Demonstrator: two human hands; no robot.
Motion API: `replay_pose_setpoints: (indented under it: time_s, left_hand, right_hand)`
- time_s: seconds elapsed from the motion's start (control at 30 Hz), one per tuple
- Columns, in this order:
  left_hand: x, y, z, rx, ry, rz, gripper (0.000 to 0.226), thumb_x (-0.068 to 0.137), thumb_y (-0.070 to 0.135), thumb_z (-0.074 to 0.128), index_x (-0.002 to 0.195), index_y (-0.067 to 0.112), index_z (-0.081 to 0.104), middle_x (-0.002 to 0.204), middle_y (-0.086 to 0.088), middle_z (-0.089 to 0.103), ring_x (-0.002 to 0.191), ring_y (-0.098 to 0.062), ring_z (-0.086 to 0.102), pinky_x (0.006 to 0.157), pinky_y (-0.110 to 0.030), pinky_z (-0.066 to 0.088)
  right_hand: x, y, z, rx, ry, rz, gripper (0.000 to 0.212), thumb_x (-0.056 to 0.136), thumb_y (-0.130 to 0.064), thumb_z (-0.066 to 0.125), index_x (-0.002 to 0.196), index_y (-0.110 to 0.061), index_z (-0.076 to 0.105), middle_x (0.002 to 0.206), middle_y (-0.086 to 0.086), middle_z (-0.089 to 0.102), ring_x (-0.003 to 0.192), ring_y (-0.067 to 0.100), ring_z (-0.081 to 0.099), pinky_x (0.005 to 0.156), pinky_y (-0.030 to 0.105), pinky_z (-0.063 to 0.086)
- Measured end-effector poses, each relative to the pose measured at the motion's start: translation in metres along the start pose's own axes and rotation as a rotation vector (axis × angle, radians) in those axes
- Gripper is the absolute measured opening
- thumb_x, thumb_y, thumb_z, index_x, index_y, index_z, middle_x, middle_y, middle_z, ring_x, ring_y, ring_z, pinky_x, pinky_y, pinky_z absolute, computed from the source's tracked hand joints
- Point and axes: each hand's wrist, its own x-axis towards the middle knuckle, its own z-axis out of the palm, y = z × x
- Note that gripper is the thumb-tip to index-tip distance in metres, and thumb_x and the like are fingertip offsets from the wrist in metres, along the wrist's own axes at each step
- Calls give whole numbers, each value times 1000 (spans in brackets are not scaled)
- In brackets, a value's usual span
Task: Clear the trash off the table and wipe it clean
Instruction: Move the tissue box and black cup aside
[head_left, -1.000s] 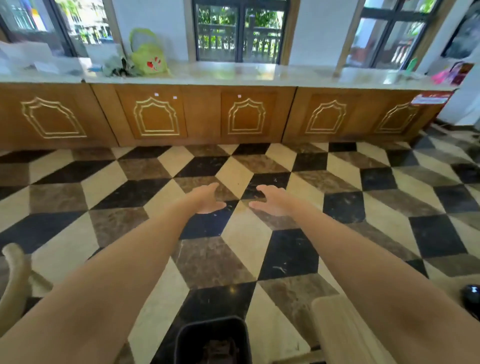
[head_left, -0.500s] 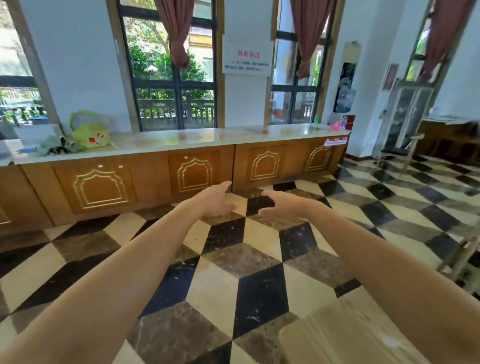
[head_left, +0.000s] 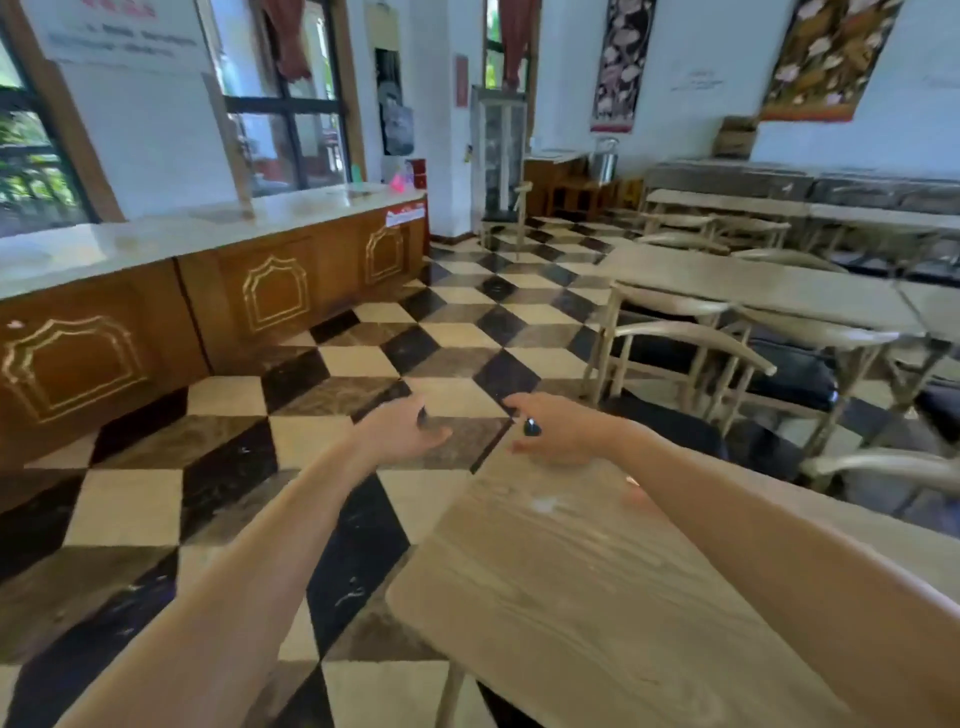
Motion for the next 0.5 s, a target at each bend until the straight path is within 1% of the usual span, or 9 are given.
replay_pose_setpoints:
  time_s: [0.1,0.17,0.2,0.23,0.3,0.33,0.37,0.43,0.5]
  left_hand:
    - [17,33,53,-55,-102,85,67,91,42,51,147,17,23,154,-4,30,138,-23,34,106,-32,32]
    - [32,57,81,-48,-193,160,68,91,42,49,148,17,21,155,-3,27,139,-21,31,105,-28,30]
    - [39,69,92,-46,-226,184,67,91,42,49,147,16,23,154,-4,28,139,-22,31,101,-23,30]
    - [46,80,101,-43,-246,204,66,91,42,50,146,17,25,152,-4,31,138,-22,33,99,-20,30]
    - [60,101,119,-35,-257,231,68,89,45,53,146,18,26,150,-5,36,136,-23,35,108,-29,31]
    - [67,110,127,-31,-257,243,69,88,45,54,146,18,27,151,-5,35,137,-22,34,112,-32,29]
    - [74,119,133,-10,-261,253,70,88,46,54,146,18,27,152,-3,33,138,-21,32,111,-31,27]
    - [87,135,146,22,-297,237,70,88,49,50,147,21,25,153,1,31,139,-17,30,108,-29,27]
    - [99,148,158,-25,-343,218,72,88,48,51,148,21,22,155,1,28,139,-18,31,106,-29,30]
  right_hand:
    - [-29,50,24,34,10,154,61,88,-33,60,141,-14,36,143,8,44,128,25,44,107,35,36]
    - [-48,83,39,86,26,236,59,88,-28,60,140,-12,38,142,8,46,128,24,44,105,23,33]
    - [-58,98,46,100,29,281,56,88,-26,60,138,-10,40,140,9,47,127,25,44,101,19,33]
    - [-65,113,53,98,24,325,55,89,-26,59,138,-9,41,140,10,47,127,26,44,100,22,33]
    - [-78,142,61,88,-8,388,60,91,-31,57,142,-11,34,147,10,38,135,26,35,107,32,28]
    - [-83,155,63,91,-9,389,62,91,-32,56,144,-13,30,151,7,33,138,25,30,109,32,24]
    - [-86,167,65,99,-6,384,62,91,-32,56,145,-16,29,152,5,30,139,23,28,110,31,22]
    - [-91,189,67,119,4,382,63,90,-32,58,145,-21,30,152,4,32,138,23,28,109,30,21]
    - [-89,210,69,127,1,406,66,89,-33,60,145,-21,28,150,7,34,137,25,31,107,31,23]
